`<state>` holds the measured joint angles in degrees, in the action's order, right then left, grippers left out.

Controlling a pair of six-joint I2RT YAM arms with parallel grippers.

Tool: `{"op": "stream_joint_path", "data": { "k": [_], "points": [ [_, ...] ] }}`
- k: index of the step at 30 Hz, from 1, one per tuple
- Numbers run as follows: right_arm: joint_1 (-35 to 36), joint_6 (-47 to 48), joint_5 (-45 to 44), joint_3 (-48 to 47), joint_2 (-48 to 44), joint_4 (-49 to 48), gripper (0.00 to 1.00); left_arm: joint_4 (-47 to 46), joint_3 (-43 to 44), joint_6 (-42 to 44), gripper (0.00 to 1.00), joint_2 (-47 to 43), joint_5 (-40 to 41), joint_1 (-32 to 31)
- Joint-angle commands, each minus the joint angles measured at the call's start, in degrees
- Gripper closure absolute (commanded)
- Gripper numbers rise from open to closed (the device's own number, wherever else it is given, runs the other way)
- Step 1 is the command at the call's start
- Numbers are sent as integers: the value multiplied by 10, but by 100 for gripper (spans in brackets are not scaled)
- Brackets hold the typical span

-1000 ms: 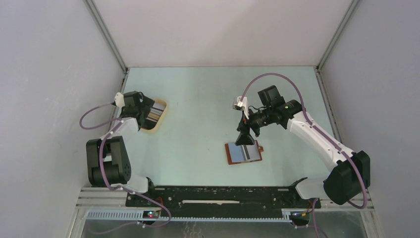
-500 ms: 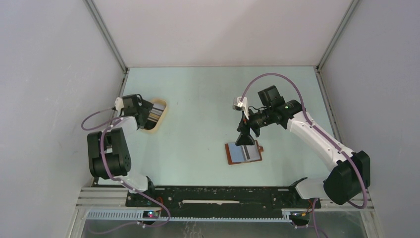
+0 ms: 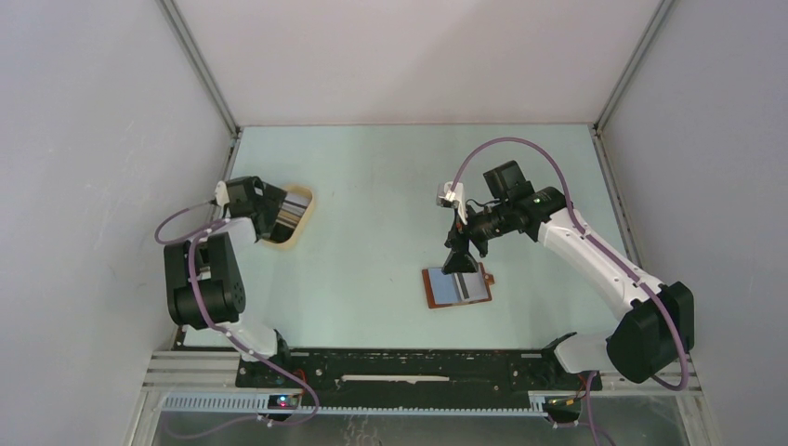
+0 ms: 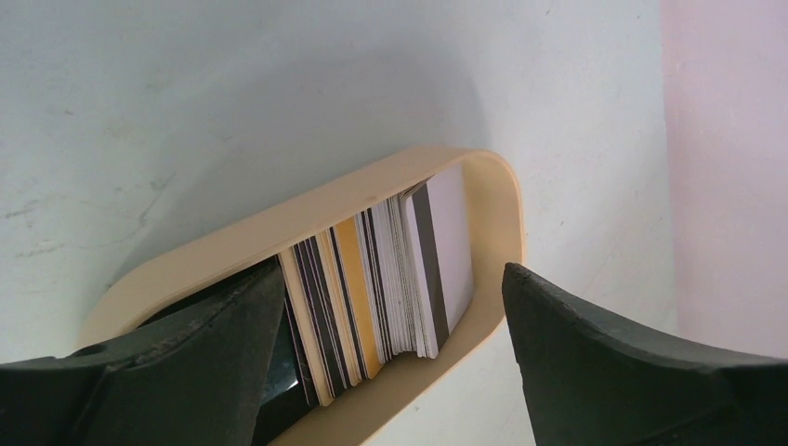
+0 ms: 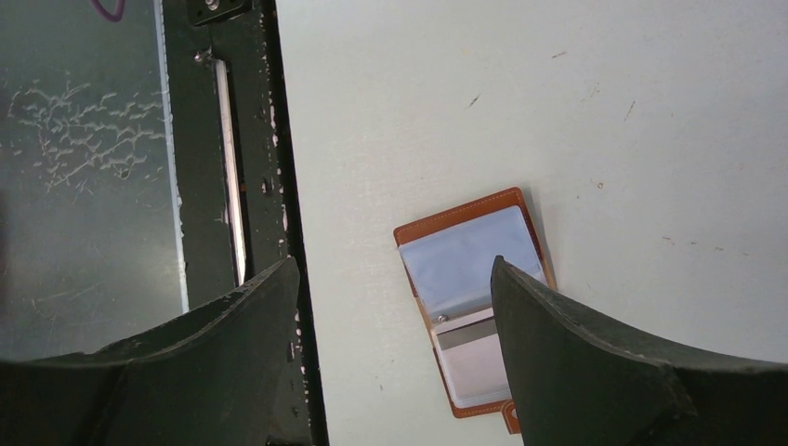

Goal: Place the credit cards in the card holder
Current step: Move the storage box to the center of the board.

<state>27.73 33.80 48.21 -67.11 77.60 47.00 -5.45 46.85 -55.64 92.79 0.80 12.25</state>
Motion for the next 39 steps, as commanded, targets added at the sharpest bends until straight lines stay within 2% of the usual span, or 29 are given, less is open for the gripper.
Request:
{"op": "stream_joint_path", "data": {
  "k": [1, 11, 18, 39],
  "points": [
    [-2, 10, 14, -1, 0, 2, 15, -20, -15, -13, 8, 13, -29, 7],
    [-3, 10, 15, -2, -2, 5, 15, -95, -41, -8, 9, 7, -71, 10],
    [-2, 10, 17, -2, -6, 5, 15, -170, -76, -12, 12, -8, -97, 16],
    [-3, 15, 22, -2, -8, 8, 15, -305, -127, -34, 21, -10, -156, 28]
  ]
}}
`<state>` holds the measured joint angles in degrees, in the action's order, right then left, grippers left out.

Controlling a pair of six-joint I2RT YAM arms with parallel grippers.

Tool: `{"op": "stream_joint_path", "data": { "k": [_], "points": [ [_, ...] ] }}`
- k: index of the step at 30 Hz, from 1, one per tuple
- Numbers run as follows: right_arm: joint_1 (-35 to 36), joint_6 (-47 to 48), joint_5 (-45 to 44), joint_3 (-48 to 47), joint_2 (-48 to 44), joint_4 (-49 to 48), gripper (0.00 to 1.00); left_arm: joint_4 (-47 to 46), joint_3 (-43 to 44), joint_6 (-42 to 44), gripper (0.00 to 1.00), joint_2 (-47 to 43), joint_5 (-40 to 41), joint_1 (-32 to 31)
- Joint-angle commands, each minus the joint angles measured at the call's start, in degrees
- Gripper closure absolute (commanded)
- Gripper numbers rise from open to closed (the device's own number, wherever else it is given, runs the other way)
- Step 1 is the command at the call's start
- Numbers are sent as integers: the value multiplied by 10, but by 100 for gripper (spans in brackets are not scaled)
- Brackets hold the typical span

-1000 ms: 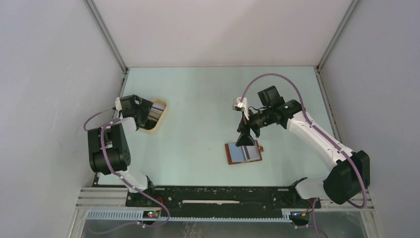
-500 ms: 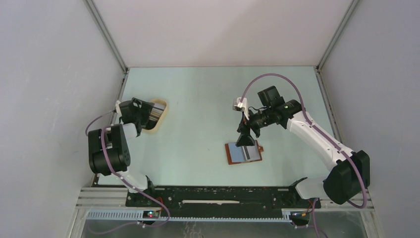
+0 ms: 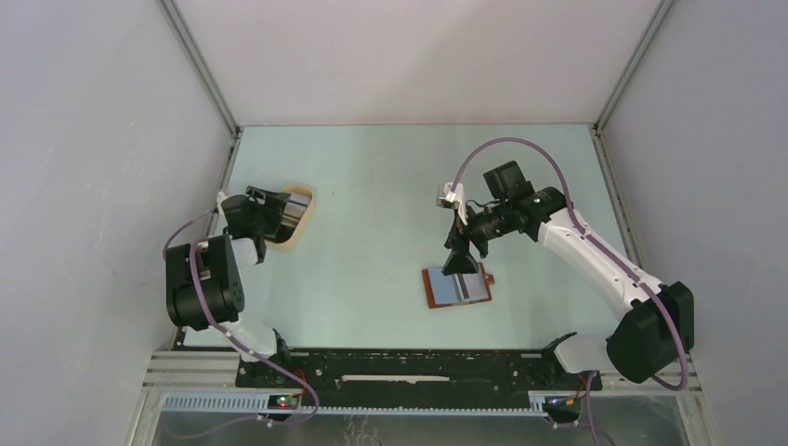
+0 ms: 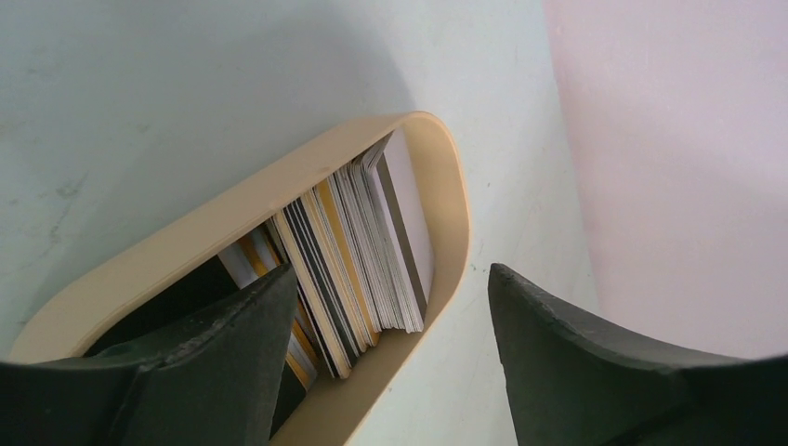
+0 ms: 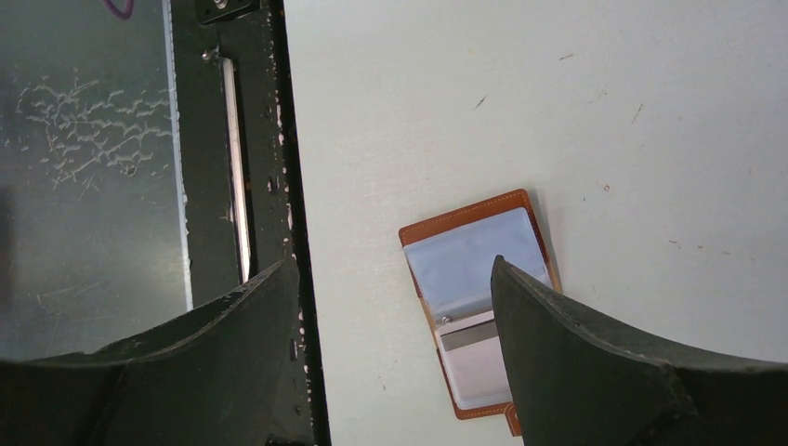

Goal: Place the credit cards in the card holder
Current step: Move the storage box to the center of the board.

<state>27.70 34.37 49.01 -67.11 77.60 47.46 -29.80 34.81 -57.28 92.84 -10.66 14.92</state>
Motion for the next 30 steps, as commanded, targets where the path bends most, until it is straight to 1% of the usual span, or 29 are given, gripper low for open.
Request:
{"op": "stream_joint_path", "data": {
  "k": [1, 4, 7, 18, 21, 25, 30],
  "points": [
    [-3, 9, 13, -2, -8, 3, 15, -67, -7, -19, 23, -6, -45, 3],
    [-2, 10, 13, -2, -9, 4, 15, -82, -7, -22, 32, -1, -55, 3],
    [-3, 10, 14, -3, -10, 4, 15, -84, -6, -22, 32, 0, -57, 3],
    [-3, 11, 14, -2, -9, 4, 15, -73, 19, -24, 22, 33, -80, 4],
    [-2, 11, 14, -2, -10, 4, 15, -66, 21, -22, 18, 30, -77, 4],
    [-3, 10, 15, -2, -10, 4, 15, -46, 35, -14, 16, 36, -78, 1],
    [-3, 10, 15, -2, -10, 4, 15, -29, 47, -12, 18, 43, -76, -1]
  ]
}}
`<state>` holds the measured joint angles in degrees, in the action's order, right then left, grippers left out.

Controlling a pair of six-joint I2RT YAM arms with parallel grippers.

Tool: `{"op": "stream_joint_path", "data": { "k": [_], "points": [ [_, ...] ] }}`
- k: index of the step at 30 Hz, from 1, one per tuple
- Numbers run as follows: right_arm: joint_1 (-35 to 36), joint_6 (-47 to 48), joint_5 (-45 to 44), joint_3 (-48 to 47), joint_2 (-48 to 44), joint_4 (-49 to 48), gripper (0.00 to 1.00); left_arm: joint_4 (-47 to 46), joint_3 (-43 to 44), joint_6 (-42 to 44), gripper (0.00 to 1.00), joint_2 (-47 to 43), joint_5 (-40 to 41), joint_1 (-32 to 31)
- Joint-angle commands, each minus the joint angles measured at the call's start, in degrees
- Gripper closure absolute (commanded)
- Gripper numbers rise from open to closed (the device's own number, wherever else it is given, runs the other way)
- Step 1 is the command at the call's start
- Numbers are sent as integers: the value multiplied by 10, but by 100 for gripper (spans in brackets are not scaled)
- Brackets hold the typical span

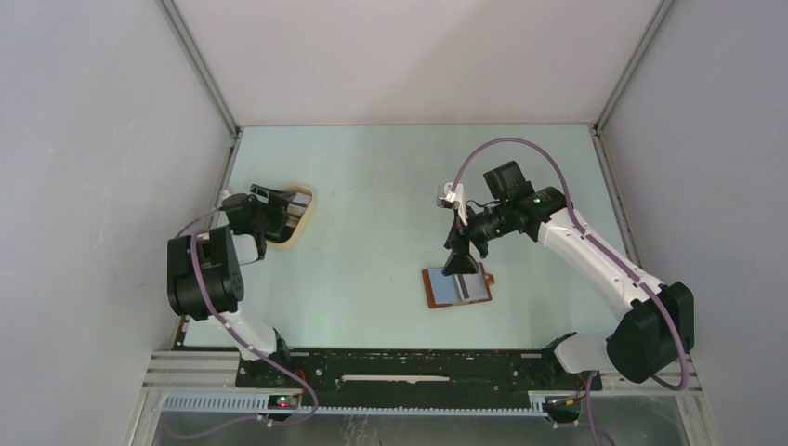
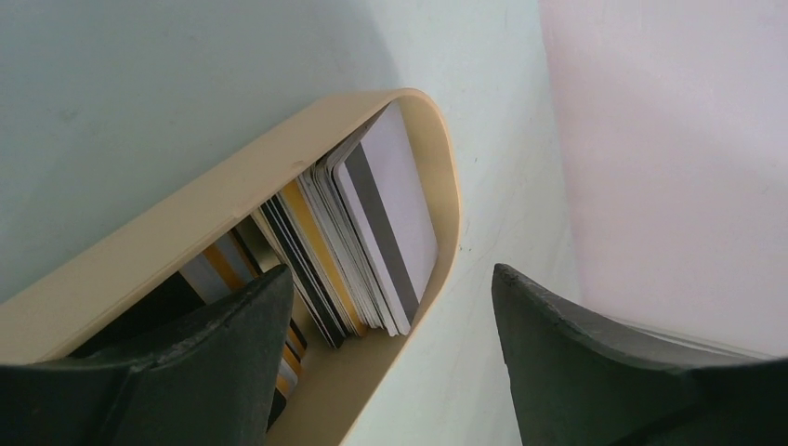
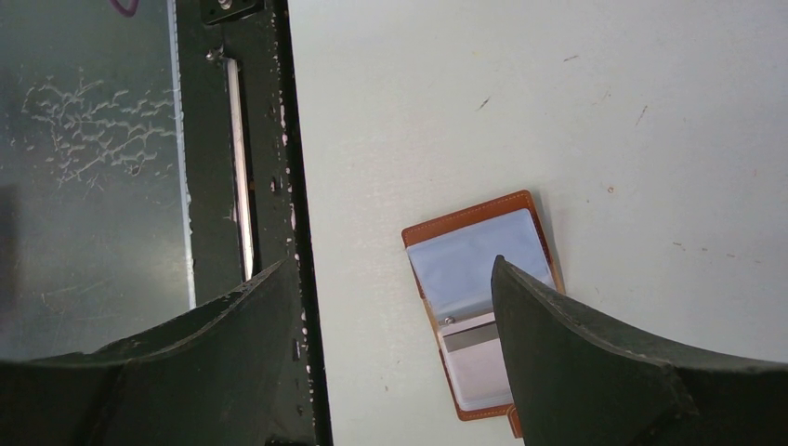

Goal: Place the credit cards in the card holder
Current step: Move the storage box to the center of the board.

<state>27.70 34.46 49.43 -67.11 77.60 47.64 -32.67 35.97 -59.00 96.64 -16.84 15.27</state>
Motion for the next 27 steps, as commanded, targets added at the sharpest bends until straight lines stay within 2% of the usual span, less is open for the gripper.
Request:
{"op": "stream_joint_path", "data": {
  "k": [1, 7, 12, 27],
  "points": [
    [-3, 9, 11, -2, -10, 3, 15, 4, 38, 6, 18, 5, -13, -6],
    [-3, 10, 11, -4, -11, 4, 15, 9, 38, 11, 28, -1, -10, -6],
    [-3, 10, 12, -4, -12, 4, 15, -42, 13, 16, 29, -26, -11, -6],
    [-3, 11, 11, -4, -13, 5, 15, -54, 8, 21, 35, -31, -15, -7]
  ]
}}
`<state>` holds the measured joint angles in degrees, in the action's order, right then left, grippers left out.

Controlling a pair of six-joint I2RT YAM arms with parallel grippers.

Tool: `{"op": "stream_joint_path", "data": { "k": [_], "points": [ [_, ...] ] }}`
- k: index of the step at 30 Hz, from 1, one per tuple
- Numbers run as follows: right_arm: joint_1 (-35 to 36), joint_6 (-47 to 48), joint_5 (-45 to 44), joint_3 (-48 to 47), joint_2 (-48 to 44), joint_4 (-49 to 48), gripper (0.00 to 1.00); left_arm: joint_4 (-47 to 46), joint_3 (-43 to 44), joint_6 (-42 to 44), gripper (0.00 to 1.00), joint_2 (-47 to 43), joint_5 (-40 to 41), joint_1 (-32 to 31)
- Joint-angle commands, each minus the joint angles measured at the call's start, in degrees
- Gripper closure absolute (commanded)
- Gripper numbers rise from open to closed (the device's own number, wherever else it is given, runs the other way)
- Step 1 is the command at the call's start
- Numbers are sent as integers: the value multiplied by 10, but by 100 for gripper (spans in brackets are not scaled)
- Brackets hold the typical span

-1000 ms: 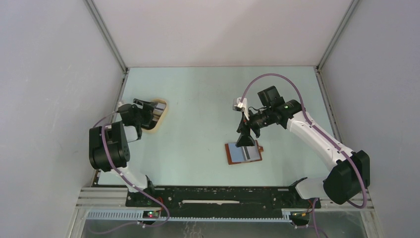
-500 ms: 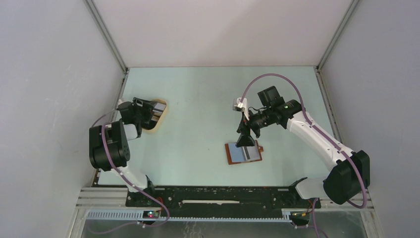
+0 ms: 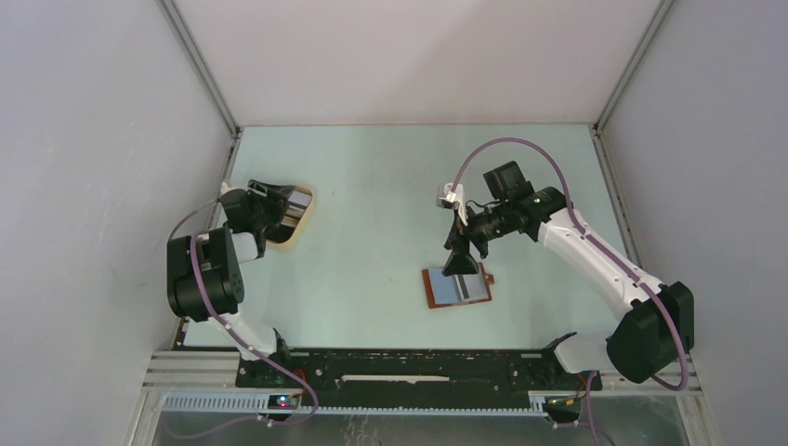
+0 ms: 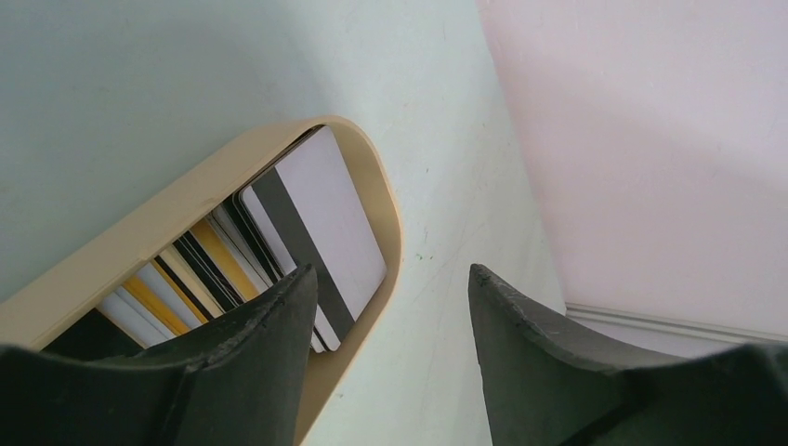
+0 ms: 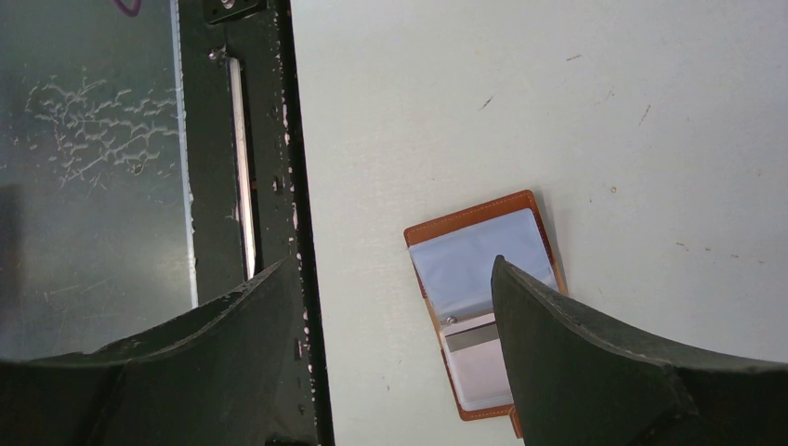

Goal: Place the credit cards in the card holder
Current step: Move the storage box to the center of the board.

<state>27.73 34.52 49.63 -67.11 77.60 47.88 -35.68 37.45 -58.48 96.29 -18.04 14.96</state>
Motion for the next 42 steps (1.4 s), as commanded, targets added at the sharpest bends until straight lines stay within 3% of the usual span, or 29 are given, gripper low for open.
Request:
{"op": "stream_joint_path", "data": {
  "k": [1, 6, 12, 17, 26, 42],
  "points": [
    [-2, 10, 8, -4, -13, 2, 15, -24, -14, 17, 35, -37, 1, -3],
    [-3, 11, 7, -4, -11, 4, 15, 43, -19, 69, 34, -107, 38, -11],
    [-3, 13, 8, -4, -9, 4, 15, 344, 105, 258, 33, -192, 132, -71],
    [-6, 12, 11, -4, -11, 6, 15, 521, 193, 381, 32, -170, 229, -140],
    [-9, 14, 15, -4, -12, 9, 15, 612, 261, 459, 35, -61, 278, -165],
    [-9, 14, 15, -4, -9, 9, 15, 649, 304, 496, 64, 30, 238, -181]
  ]
}}
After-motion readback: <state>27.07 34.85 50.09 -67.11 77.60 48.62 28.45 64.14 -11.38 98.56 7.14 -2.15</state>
